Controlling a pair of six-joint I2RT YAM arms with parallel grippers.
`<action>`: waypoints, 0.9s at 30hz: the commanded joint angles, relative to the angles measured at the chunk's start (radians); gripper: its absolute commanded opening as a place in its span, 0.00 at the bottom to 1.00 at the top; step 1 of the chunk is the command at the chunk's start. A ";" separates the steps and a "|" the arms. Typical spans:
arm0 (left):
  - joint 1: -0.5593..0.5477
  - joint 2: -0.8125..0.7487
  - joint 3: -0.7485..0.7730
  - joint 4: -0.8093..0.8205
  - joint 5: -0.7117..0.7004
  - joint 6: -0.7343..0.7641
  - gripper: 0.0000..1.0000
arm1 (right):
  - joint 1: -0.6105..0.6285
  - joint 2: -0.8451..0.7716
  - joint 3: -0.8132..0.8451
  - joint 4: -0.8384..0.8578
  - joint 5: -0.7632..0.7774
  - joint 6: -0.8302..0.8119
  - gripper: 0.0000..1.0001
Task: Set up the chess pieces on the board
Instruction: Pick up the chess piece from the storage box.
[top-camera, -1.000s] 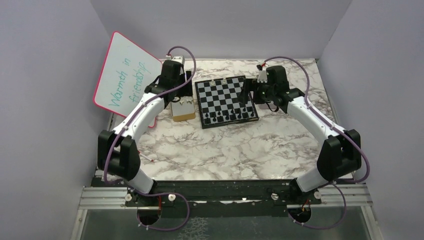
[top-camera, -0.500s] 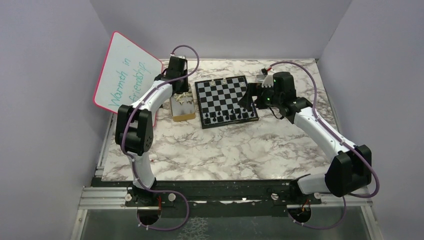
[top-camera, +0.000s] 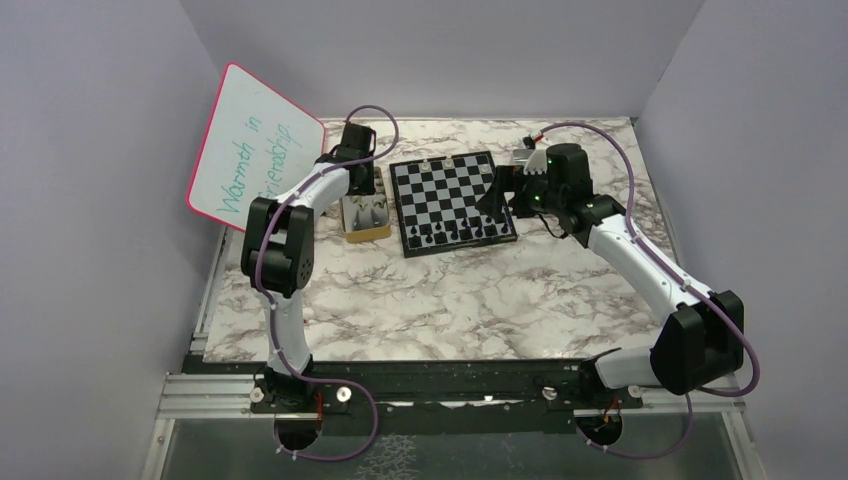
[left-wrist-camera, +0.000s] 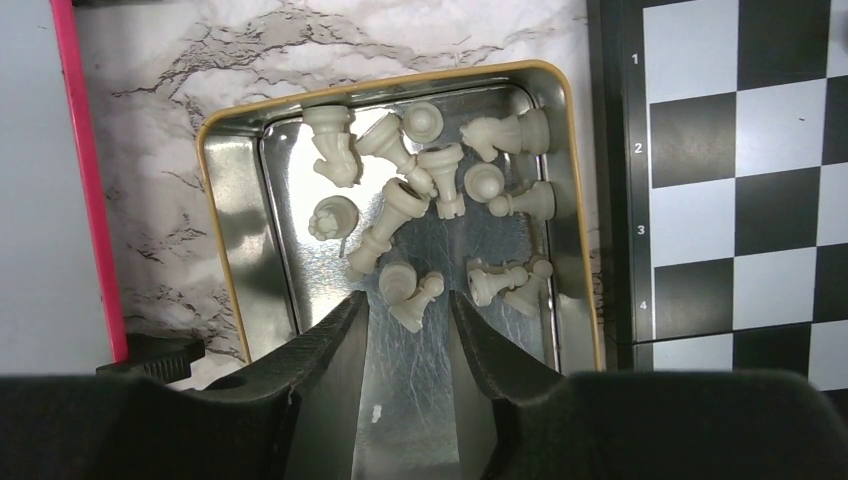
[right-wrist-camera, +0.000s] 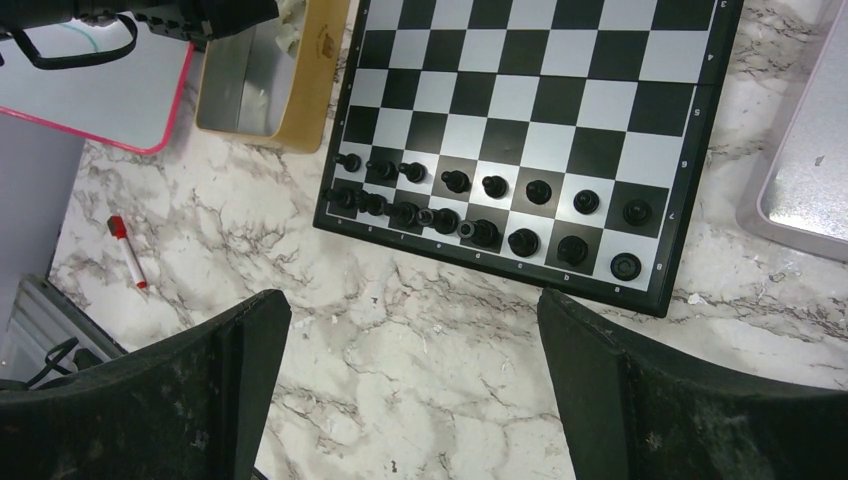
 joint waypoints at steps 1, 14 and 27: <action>0.010 0.020 0.007 0.010 -0.034 0.005 0.36 | 0.005 0.005 -0.002 0.023 -0.024 -0.005 1.00; 0.032 0.073 0.053 -0.001 0.011 0.010 0.26 | 0.006 0.018 -0.011 0.023 -0.021 -0.009 1.00; 0.039 0.076 0.071 -0.016 0.067 0.017 0.13 | 0.005 0.028 -0.013 0.020 -0.025 -0.007 1.00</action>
